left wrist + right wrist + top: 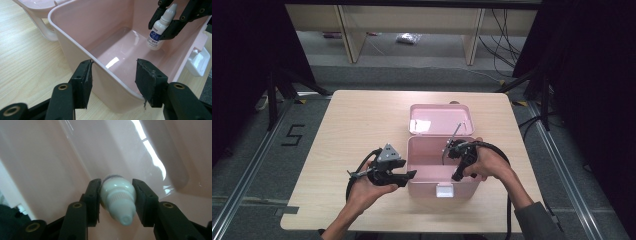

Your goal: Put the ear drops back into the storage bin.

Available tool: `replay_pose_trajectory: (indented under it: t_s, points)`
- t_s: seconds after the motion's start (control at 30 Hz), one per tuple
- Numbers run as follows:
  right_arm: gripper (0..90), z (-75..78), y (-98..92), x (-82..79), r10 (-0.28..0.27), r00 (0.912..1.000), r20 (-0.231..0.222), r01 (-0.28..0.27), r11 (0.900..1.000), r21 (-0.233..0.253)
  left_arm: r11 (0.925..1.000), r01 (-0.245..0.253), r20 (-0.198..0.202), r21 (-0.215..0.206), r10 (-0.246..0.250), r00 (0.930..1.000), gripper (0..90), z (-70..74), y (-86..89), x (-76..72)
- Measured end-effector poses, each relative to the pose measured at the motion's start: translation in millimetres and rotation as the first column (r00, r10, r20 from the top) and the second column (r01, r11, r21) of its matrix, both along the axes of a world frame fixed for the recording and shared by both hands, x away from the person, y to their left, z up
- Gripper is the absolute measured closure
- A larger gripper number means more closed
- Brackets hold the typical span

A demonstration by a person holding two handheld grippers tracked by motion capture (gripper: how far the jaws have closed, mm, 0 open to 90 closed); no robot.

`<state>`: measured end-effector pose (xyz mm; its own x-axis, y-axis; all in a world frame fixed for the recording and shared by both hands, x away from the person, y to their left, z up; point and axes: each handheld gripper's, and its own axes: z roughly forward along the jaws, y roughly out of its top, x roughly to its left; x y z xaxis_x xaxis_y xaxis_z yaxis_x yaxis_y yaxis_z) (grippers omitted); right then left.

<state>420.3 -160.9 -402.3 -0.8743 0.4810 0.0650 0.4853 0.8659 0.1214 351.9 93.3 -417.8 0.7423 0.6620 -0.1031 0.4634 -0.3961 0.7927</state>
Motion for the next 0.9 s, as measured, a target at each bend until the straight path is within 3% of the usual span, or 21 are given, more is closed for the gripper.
replay_pose_trajectory:
  t_s: [0.17,0.33,0.37,0.43,0.5,0.53,0.63,0.7,0.77,0.9]
  points:
    - [60.4,-3.7,-0.6,-0.8,-0.013,0.9998,-0.014,0.013,1.0,0.0,1.0,-0.001,-0.001,0.0,0.001,1.0,47.1,0.0,0.0,0.0]
    - [60.4,-6.8,-2.1,1.5,0.029,0.9995,0.015,-0.029,0.999,0.02,1.0,0.0,0.0,0.001,0.0,1.0,47.1,0.0,-0.1,-0.1]
    - [60.4,-6.1,-0.9,-2.1,-0.025,0.9997,-0.005,0.025,1.0,0.0,1.0,0.0,0.0,0.002,0.0,1.0,47.0,0.1,-0.1,0.0]
    - [60.4,-7.3,-1.0,-0.2,0.01,0.9999,0.0,-0.01,1.0,0.003,1.0,0.0,0.0,0.001,0.0,1.0,47.0,0.0,-0.1,0.0]
    - [60.4,-8.5,-0.4,-2.2,-0.023,0.9997,-0.006,0.023,1.0,-0.005,1.0,0.0,0.0,0.002,0.0,1.0,47.0,0.0,-0.1,0.0]
    - [60.4,-9.9,-0.8,-0.9,-0.006,0.9999,-0.009,0.006,1.0,0.0,1.0,0.0,0.0,0.002,0.0,1.0,47.0,0.0,-0.2,0.0]
    - [60.4,-10.8,-0.3,-1.6,-0.028,0.9994,-0.022,0.028,1.0,-0.004,1.0,0.0,0.0,0.002,0.0,1.0,47.0,0.0,-0.3,-0.1]
    - [60.4,-11.6,-0.9,0.0,0.0,1.0,-0.007,0.0,1.0,0.0,1.0,0.0,0.0,0.003,0.0,1.0,47.0,0.1,-0.2,0.0]
    - [60.4,-11.9,1.2,-1.9,-0.04,0.999,-0.019,0.04,0.999,0.007,1.0,-0.002,0.002,0.003,0.002,1.0,47.0,0.0,-0.4,0.0]
    - [60.4,-15.9,1.7,-1.6,-0.027,0.9994,-0.02,0.027,0.999,0.018,1.0,-0.006,0.002,0.005,0.006,1.0,47.0,0.1,-0.5,-0.4]
